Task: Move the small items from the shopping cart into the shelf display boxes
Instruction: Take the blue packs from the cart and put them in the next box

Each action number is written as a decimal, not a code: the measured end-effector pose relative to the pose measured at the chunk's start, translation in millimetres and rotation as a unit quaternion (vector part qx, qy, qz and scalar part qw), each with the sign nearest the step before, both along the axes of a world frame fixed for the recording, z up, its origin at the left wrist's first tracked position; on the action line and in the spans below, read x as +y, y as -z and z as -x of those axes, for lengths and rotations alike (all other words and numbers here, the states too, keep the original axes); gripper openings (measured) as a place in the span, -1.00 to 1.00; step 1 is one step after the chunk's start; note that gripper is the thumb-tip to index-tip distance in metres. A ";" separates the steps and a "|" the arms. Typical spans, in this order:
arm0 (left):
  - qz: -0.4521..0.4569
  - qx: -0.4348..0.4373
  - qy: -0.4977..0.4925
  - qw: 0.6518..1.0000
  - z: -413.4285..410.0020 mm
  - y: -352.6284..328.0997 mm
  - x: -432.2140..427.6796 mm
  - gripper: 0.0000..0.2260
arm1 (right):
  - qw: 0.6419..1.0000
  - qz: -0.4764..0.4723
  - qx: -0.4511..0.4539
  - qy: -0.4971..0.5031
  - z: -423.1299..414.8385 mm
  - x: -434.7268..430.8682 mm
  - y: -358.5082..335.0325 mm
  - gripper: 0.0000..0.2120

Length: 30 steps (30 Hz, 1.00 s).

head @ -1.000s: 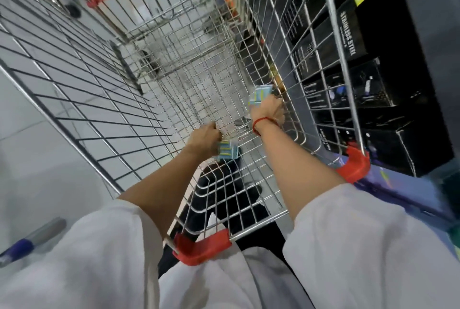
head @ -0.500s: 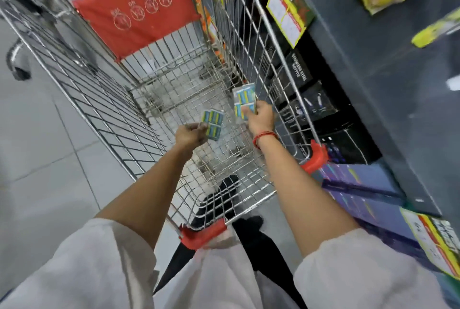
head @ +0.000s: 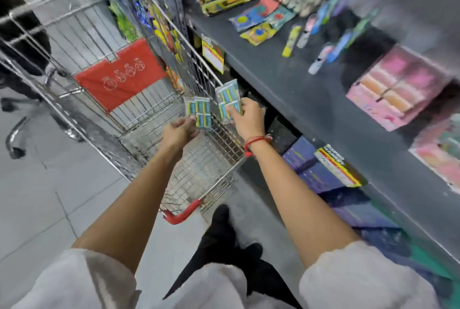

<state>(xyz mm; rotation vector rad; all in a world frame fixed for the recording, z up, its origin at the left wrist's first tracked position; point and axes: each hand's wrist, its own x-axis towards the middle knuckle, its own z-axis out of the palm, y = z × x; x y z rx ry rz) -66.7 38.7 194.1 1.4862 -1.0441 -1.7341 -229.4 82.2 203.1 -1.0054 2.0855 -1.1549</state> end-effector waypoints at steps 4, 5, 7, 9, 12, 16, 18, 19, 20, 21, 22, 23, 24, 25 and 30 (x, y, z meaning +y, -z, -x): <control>0.033 0.034 0.028 0.998 32.7 -45.0 23.2 -0.88 | 0.996 0.072 0.039 0.034 30.1 40.7 -54.5 -0.83; 0.045 0.048 0.046 0.997 46.1 -59.2 30.2 -0.88 | 0.994 0.087 0.046 0.049 42.0 53.6 -68.3 -0.82; 0.066 0.070 0.062 0.993 64.1 -76.7 42.3 -0.88 | 0.990 0.109 0.049 0.074 57.3 75.0 -83.3 -0.80; 0.078 0.104 0.088 0.988 97.9 -99.9 58.1 -0.86 | 0.979 0.149 0.048 0.127 83.2 103.0 -102.8 -0.76; 0.080 0.140 0.139 0.977 157.9 -125.5 83.7 -0.83 | 0.959 0.176 0.051 0.216 124.4 147.5 -126.8 -0.78; 0.079 0.172 0.242 0.952 231.1 -143.7 124.4 -0.81 | 0.931 0.150 0.096 0.319 166.7 208.4 -137.8 -0.80; 0.075 0.177 0.296 0.936 264.1 -146.8 148.1 -0.85 | 0.908 0.122 0.105 0.387 186.4 236.5 -137.5 -0.68; 0.071 0.177 0.313 0.930 276.8 -146.6 159.3 -0.88 | 0.897 0.110 0.102 0.417 192.5 248.0 -138.8 -0.68; 0.062 0.175 0.331 0.925 290.5 -146.2 170.4 -0.86 | 0.884 0.097 0.100 0.446 200.5 262.0 -138.5 -0.71; 0.060 0.164 0.343 0.923 302.9 -144.0 180.1 -0.80 | 0.874 0.079 0.107 0.467 207.0 273.8 -137.8 -0.72; 0.081 0.141 0.358 0.920 313.4 -141.7 188.9 -0.74 | 0.867 0.056 0.120 0.480 213.5 285.6 -135.1 -0.71; 0.116 0.115 0.368 0.916 323.0 -137.9 196.0 -0.70 | 0.863 0.026 0.131 0.487 218.3 294.5 -132.1 -0.70; 0.152 0.088 0.376 0.910 332.8 -133.6 201.2 -0.68 | 0.860 0.000 0.133 0.493 222.3 302.5 -129.5 -0.70; 0.181 0.063 0.386 0.903 340.6 -132.1 206.7 -0.69 | 0.858 -0.025 0.120 0.499 225.9 306.8 -125.7 -0.74; 0.320 -0.062 0.447 0.833 357.9 -125.9 215.6 -0.80 | 0.866 -0.103 0.094 0.480 229.3 308.7 -119.2 -0.72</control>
